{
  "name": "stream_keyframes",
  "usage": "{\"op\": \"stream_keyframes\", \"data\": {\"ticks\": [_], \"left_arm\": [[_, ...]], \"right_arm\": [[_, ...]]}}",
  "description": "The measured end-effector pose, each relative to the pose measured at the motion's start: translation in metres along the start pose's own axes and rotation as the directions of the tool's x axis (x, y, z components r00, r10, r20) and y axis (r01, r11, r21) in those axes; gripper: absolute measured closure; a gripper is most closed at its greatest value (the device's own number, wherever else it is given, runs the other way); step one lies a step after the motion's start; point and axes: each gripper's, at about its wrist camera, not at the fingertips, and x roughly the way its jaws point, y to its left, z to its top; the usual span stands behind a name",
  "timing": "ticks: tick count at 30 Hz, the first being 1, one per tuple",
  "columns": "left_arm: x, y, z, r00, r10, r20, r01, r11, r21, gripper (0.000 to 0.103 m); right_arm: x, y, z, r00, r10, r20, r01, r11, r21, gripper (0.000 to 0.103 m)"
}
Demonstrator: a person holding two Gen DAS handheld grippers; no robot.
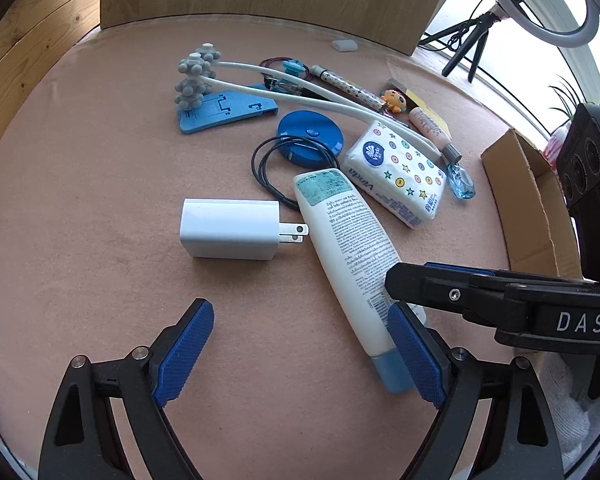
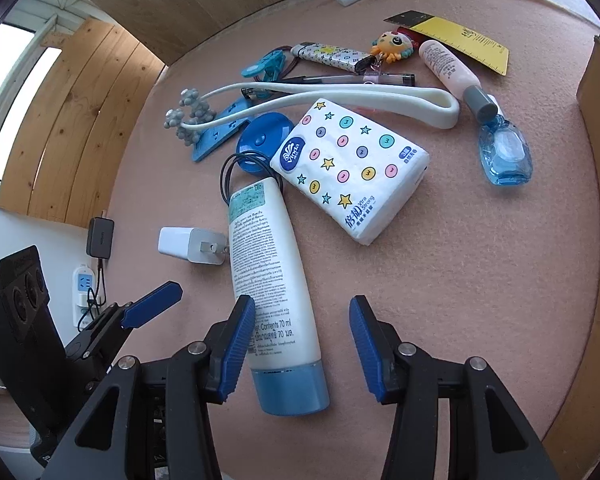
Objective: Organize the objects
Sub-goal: 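Close the right gripper on the white AQUA sunscreen tube, then carry the sunscreen tube into the cardboard box and open the right gripper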
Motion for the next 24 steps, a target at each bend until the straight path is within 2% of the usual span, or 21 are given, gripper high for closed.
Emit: {"op": "stream_keyframes", "data": {"ticks": [3, 10, 14, 16, 24], "left_arm": [[0.001, -0.004, 0.0, 1.0, -0.013, 0.006, 0.013, 1.0, 0.011, 0.012], [0.006, -0.015, 0.001, 0.997, -0.073, 0.001, 0.073, 0.997, 0.005, 0.023], [0.012, -0.023, 0.001, 0.991, -0.134, -0.017, 0.135, 0.991, 0.017, 0.04], [0.016, -0.025, 0.001, 0.988, -0.154, -0.024, 0.155, 0.988, 0.009, 0.044], [0.015, -0.031, -0.005, 0.991, -0.133, -0.015, 0.133, 0.991, 0.022, 0.046]], "right_arm": [[0.001, -0.003, 0.001, 1.0, 0.027, -0.012, -0.027, 1.0, 0.008, 0.057], [0.002, -0.001, 0.001, 0.996, 0.068, -0.049, -0.068, 0.998, 0.0, 0.06], [0.004, 0.004, -0.001, 0.997, 0.058, -0.056, -0.059, 0.998, -0.008, 0.067], [0.005, 0.006, -0.002, 0.997, 0.057, -0.06, -0.058, 0.998, -0.016, 0.068], [0.006, 0.008, -0.007, 0.997, 0.055, -0.053, -0.056, 0.998, -0.028, 0.067]]}}
